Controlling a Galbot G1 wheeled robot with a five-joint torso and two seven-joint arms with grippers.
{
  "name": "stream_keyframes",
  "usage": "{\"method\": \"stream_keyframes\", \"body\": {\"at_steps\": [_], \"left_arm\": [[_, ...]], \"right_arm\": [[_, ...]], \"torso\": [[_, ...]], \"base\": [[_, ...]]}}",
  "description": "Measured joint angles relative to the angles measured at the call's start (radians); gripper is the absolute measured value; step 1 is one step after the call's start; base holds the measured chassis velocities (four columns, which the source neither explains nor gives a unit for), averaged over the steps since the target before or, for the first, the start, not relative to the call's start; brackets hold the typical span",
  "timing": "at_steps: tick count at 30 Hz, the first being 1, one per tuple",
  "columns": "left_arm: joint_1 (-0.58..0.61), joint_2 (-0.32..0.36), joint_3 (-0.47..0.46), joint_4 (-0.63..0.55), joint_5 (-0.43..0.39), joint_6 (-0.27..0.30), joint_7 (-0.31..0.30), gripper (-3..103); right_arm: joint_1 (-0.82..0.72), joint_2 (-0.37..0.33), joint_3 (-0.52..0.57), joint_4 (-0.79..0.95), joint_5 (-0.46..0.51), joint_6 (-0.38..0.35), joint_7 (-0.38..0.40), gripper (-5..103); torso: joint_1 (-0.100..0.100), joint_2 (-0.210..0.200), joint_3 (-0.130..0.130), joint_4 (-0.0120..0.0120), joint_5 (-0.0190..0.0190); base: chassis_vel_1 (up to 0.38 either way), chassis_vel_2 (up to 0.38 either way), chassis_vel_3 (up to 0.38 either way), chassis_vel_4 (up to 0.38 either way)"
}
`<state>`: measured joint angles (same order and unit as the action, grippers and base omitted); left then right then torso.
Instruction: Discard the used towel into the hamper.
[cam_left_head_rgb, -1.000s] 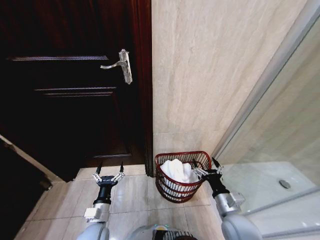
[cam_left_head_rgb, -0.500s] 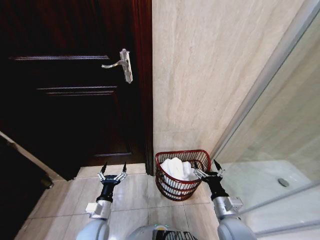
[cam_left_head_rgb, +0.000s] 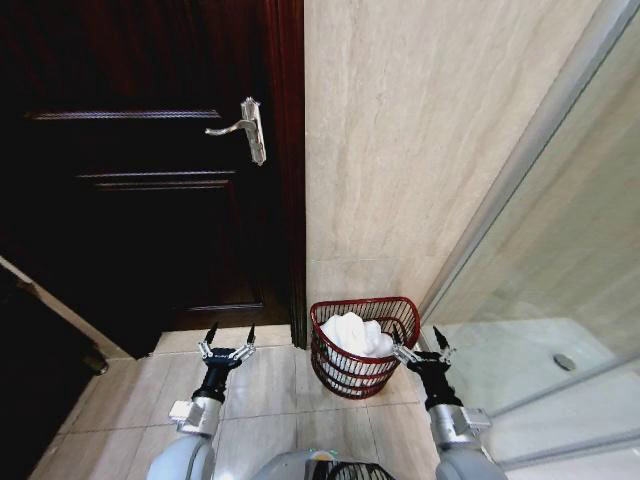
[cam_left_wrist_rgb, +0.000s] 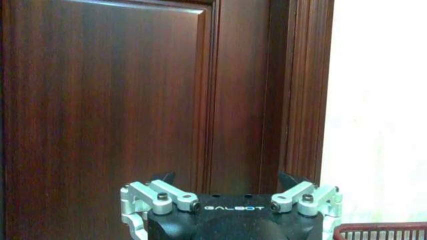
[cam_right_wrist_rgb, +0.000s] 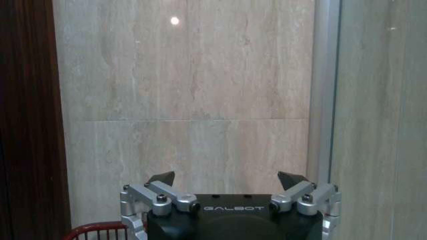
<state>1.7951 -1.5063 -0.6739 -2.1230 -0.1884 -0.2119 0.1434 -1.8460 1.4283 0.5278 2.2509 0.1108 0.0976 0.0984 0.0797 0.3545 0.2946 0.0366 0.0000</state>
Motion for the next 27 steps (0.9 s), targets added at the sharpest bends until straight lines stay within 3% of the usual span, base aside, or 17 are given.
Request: {"method": "stream_keyframes", "body": {"at_steps": [27], "left_arm": [[0.030, -0.029, 0.005, -0.030, 0.032, -0.037, 0.014, 100]], "right_arm": [[-0.080, -0.003, -0.001, 0.011, 0.002, 0.086, -0.002, 100]], "torso": [[0.000, 0.000, 0.000, 0.0000, 0.0000]], "base": [[0.041, -0.037, -0.040, 0.045]]}}
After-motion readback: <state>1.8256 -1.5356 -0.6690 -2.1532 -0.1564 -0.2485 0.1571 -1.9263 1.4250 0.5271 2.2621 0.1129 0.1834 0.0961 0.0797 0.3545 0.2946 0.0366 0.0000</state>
